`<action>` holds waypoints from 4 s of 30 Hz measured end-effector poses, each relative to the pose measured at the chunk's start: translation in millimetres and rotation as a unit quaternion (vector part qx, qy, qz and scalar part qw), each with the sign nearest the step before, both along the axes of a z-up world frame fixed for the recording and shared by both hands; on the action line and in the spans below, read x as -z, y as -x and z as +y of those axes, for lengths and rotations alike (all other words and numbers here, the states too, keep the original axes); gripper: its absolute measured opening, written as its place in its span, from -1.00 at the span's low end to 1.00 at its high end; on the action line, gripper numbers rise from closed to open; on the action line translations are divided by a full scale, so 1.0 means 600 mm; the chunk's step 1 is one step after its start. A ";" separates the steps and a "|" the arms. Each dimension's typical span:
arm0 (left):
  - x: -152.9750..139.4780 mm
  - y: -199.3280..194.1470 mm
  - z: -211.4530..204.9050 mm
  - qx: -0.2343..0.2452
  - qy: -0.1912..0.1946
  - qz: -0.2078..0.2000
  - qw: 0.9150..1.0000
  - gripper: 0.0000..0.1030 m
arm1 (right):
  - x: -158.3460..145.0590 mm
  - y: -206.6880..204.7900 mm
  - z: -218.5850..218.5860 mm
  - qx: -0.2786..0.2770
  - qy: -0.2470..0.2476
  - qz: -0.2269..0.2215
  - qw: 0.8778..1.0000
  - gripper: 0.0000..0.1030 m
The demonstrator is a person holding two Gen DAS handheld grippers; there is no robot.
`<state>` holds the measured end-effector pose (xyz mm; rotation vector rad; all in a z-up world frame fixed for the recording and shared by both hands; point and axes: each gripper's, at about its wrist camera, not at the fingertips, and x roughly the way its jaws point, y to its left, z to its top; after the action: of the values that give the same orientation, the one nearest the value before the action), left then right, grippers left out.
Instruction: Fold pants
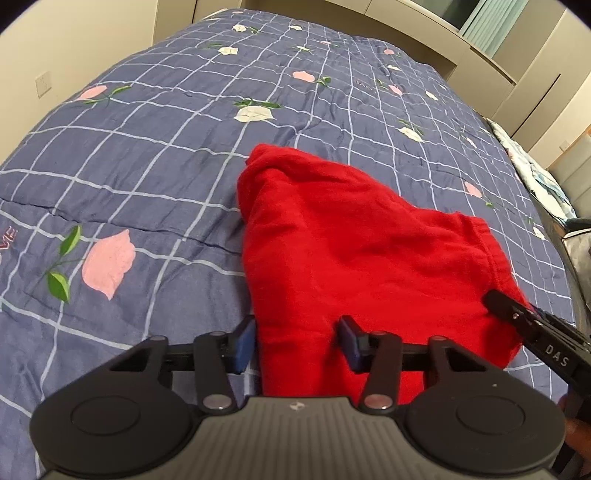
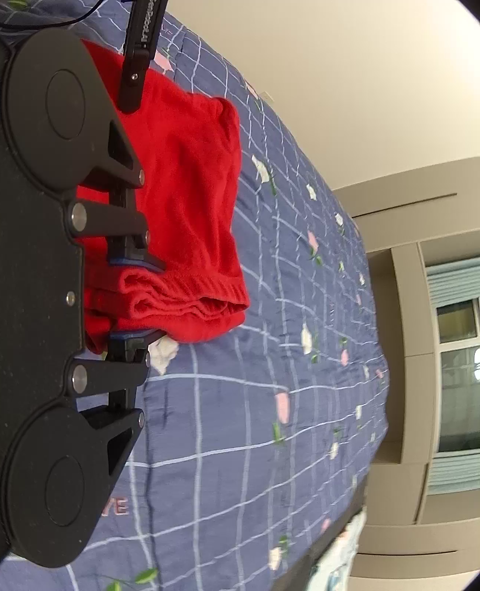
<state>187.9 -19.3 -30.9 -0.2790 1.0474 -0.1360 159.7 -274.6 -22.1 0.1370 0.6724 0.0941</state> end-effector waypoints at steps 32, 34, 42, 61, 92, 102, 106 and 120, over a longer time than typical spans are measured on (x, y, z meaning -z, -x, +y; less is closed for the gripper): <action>-0.147 0.042 0.128 -0.018 -0.058 -0.113 0.992 -0.59 | -0.111 0.027 0.168 -0.079 0.004 -0.102 0.992 -0.45; -0.156 0.042 0.153 -0.026 -0.064 -0.120 0.990 -0.59 | -0.116 0.022 0.194 -0.090 0.004 -0.116 0.989 -0.45; -0.155 0.033 0.229 -0.052 -0.085 -0.137 0.986 -0.59 | -0.113 0.000 0.281 -0.117 0.009 -0.141 0.983 -0.46; -0.042 0.054 0.288 -0.083 -0.047 -0.073 0.993 -0.39 | -0.017 -0.016 0.316 -0.120 0.047 -0.060 0.990 -0.25; -0.167 0.288 0.267 -0.122 -0.094 -0.227 0.962 0.99 | -0.126 0.188 0.275 -0.106 -0.002 -0.163 0.981 0.99; -0.137 0.365 0.254 -0.127 -0.119 -0.223 0.959 0.99 | -0.096 0.287 0.276 -0.108 0.014 -0.146 0.983 0.99; -0.118 0.379 0.246 -0.111 -0.124 -0.210 0.963 0.99 | -0.088 0.306 0.274 -0.101 0.016 -0.144 0.984 0.99; -0.111 0.383 0.232 -0.091 -0.145 -0.199 0.965 0.99 | -0.081 0.300 0.277 -0.102 0.018 -0.133 0.986 0.99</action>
<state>-41.9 120.1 35.6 -0.0745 0.6255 0.1239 -20.2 -108.4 26.2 0.0181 0.4188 0.2923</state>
